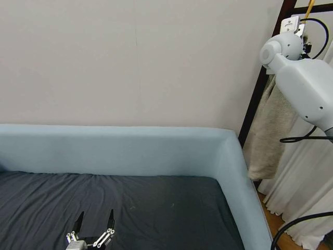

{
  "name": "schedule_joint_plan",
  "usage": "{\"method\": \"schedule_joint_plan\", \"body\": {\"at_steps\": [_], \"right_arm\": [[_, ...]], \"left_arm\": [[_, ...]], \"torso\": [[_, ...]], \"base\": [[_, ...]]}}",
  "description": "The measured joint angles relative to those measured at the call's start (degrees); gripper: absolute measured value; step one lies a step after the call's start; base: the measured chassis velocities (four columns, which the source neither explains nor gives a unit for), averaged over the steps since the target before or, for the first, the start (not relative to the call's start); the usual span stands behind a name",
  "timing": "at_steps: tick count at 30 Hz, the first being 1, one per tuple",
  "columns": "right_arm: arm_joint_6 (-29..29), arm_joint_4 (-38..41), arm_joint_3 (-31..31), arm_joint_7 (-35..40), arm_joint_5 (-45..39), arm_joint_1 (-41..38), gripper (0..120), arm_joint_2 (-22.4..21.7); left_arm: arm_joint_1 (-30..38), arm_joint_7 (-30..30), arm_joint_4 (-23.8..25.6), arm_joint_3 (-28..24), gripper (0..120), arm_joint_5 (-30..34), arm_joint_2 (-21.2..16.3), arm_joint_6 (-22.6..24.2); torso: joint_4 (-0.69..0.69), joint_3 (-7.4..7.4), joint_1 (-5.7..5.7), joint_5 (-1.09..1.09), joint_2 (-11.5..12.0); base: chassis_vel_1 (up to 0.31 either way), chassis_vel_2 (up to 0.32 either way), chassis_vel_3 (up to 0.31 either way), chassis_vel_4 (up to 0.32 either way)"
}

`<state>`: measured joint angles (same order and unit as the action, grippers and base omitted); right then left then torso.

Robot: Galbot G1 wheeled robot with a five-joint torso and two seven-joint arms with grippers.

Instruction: Pick up the clothes from the sofa and hang them on the clothes hanger.

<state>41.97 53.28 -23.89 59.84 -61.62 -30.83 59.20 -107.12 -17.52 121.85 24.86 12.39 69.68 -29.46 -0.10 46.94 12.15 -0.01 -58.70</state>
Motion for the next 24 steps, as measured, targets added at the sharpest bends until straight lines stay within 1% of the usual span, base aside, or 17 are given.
{"method": "schedule_joint_plan", "body": {"at_steps": [5,14,16,17,18,19,20,22,23,24], "right_arm": [[-0.03,-2.39,-0.18,0.30,-0.85,-0.65,8,0.59],[-0.04,-2.36,-1.61,-0.18,-2.07,-1.47,8,0.38],[-0.06,-1.50,-2.14,-1.06,-1.81,-1.55,17,-0.07],[-0.06,-1.50,-2.14,-1.06,-1.81,-1.55,17,-0.07],[-0.06,-1.05,-2.33,-1.28,-1.73,-1.55,22,-0.29],[-0.07,-0.85,-2.38,-1.31,-1.73,-1.55,24,-0.38],[-0.10,0.10,-2.85,-1.37,-1.73,-1.56,30,-0.86],[-0.12,1.74,-3.68,-1.37,-2.53,-1.56,39,-1.72],[-0.12,1.74,-3.68,-1.37,-2.53,-1.56,39,-1.72],[-0.12,2.66,-4.03,-1.18,-3.17,-1.55,43,-2.17]], "left_arm": [[0.00,0.00,0.00,0.00,100,0.00,0.00,0.00],[0.00,0.00,0.00,0.00,100,0.00,0.00,0.00],[0.00,0.00,0.00,0.00,100,0.00,0.00,0.01],[0.00,0.00,0.00,0.00,100,0.00,0.00,0.01],[0.00,0.00,0.00,0.00,100,0.00,0.00,0.00],[0.00,0.00,0.00,0.00,100,0.00,0.00,0.00],[0.00,0.00,0.00,0.00,100,0.00,0.00,0.00],[0.00,0.00,0.00,0.00,100,0.00,0.00,0.01],[0.00,0.00,0.00,0.00,100,0.00,0.00,0.01],[0.00,0.00,0.00,0.00,100,0.00,0.00,0.00]], "torso": [[0.02,0.00,0.00,-0.01,0.00],[0.01,-0.01,0.00,0.01,0.00],[0.00,0.00,0.00,0.01,0.00],[0.00,0.00,0.00,0.01,0.00],[0.00,-0.01,0.00,0.01,0.00],[0.00,0.00,0.00,0.01,0.00],[0.00,-0.01,0.00,0.00,0.00],[0.01,-0.01,0.00,-0.01,0.00],[0.01,-0.01,0.00,-0.01,0.00],[0.01,-0.02,0.00,-0.01,0.00]], "base": [[0.000,0.000,0.000,0.000],[0.000,0.000,0.000,0.000],[0.000,0.000,0.000,0.000],[0.000,0.000,0.000,0.000],[0.000,0.000,0.000,0.000],[0.000,0.000,0.000,0.000],[0.000,0.000,0.000,0.000],[0.000,0.000,0.000,0.000],[0.000,0.000,0.000,0.000],[0.000,0.000,0.000,0.000]]}}
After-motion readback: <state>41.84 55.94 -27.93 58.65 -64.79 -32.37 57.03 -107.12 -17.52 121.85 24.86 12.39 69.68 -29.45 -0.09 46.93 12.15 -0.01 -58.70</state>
